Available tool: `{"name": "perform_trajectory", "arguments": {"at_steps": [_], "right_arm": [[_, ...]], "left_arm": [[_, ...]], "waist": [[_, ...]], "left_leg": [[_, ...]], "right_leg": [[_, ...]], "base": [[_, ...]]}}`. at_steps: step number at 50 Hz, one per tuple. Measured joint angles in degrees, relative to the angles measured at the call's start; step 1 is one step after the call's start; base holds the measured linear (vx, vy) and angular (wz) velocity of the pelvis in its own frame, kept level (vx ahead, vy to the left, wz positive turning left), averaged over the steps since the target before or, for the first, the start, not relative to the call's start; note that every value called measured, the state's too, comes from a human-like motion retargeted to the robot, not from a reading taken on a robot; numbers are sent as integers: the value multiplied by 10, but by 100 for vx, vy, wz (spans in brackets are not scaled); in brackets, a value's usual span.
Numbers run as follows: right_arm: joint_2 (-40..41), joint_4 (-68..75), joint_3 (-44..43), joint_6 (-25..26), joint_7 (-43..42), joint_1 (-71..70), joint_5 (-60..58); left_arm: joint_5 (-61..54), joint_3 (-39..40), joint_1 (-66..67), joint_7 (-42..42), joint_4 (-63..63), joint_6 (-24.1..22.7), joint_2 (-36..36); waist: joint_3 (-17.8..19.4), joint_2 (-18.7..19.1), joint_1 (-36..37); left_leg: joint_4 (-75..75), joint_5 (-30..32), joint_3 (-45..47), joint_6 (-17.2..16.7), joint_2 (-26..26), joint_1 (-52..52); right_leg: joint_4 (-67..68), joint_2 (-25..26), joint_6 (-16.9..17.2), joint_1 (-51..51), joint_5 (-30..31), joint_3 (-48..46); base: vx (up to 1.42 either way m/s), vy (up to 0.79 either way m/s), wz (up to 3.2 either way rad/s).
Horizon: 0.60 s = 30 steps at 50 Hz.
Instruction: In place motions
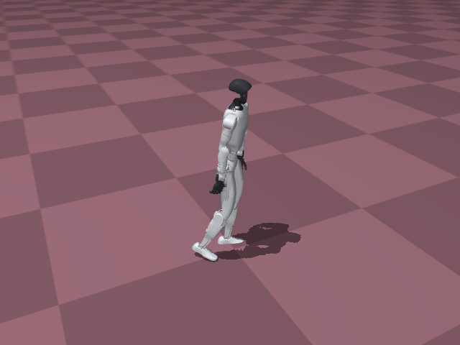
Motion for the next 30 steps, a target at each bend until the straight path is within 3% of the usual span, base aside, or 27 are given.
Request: {"name": "perform_trajectory", "arguments": {"at_steps": [2, 3, 5, 7, 10, 13, 22, 26, 28, 30], "right_arm": [[0, -16, 7, -7, 2, -2, -5], [1, -25, 9, -10, 3, -5, -6], [6, -38, 14, -12, -1, -15, -11], [9, -38, 8, -12, -7, -14, -16], [0, -16, -24, -7, -6, -2, -3], [-4, 13, -44, 8, -2, 4, -10], [-23, 56, -36, 20, -28, 9, -12], [-18, 52, -35, 18, -27, 10, 2], [-15, 46, -28, 15, -23, 3, 5], [-10, 34, -16, 10, -14, -2, 4]], "left_arm": [[2, -2, 5, -1, -12, -2, 1], [3, -4, 6, -3, -22, -2, 5], [4, -8, -3, -10, -39, 1, 21], [11, -23, -20, -18, -38, 5, 35], [28, -60, -46, -14, -25, 10, 30], [9, -85, -39, -15, -39, -3, 15], [32, -49, 3, -8, -15, -4, -1], [26, -31, 7, -9, 10, -1, 0], [22, -22, 9, -7, 11, -1, 3], [23, -16, 14, -9, 8, -2, 10]], "waist": [[12, -18, -7], [24, -30, -18], [43, -47, -22], [45, -54, -32], [36, -79, 53], [41, -91, 76], [23, -79, 58], [17, -60, 78], [20, -43, 80], [24, -27, 73]], "left_leg": [[-3, 2, -18, 4, -29, 8], [0, 2, -35, 5, -44, 11], [31, -4, -60, 1, -51, -5], [64, -7, -106, 3, -64, -28], [84, -6, -121, 11, -81, -38], [68, 7, -168, 4, -97, -24], [35, 14, -245, 2, -115, 1], [26, 14, -250, 1, -95, 8], [23, 14, -255, -3, -74, 12], [22, 15, -263, -5, -58, 16]], "right_leg": [[-98, -4, -20, -4, 10, 36], [-127, -9, -8, -11, 54, 77], [-112, -23, 61, -11, 23, 150], [-118, -45, 10, 12, -5, -32], [-119, -54, 33, 32, -15, 2], [-122, -60, 34, 55, -3, -59], [-130, -53, 37, 114, 19, -127], [-49, -56, 13, 84, 85, -116], [20, -58, -25, 51, 117, -118], [89, -47, -61, 17, 83, -108]], "base": [[-17, 3, 132], [-20, -5, 162], [-24, -11, 159], [-18, -12, 211], [-2, -8, 113], [8, -8, 111], [13, -4, 71], [10, -8, -8], [2, -10, -10], [4, -11, 21]]}}
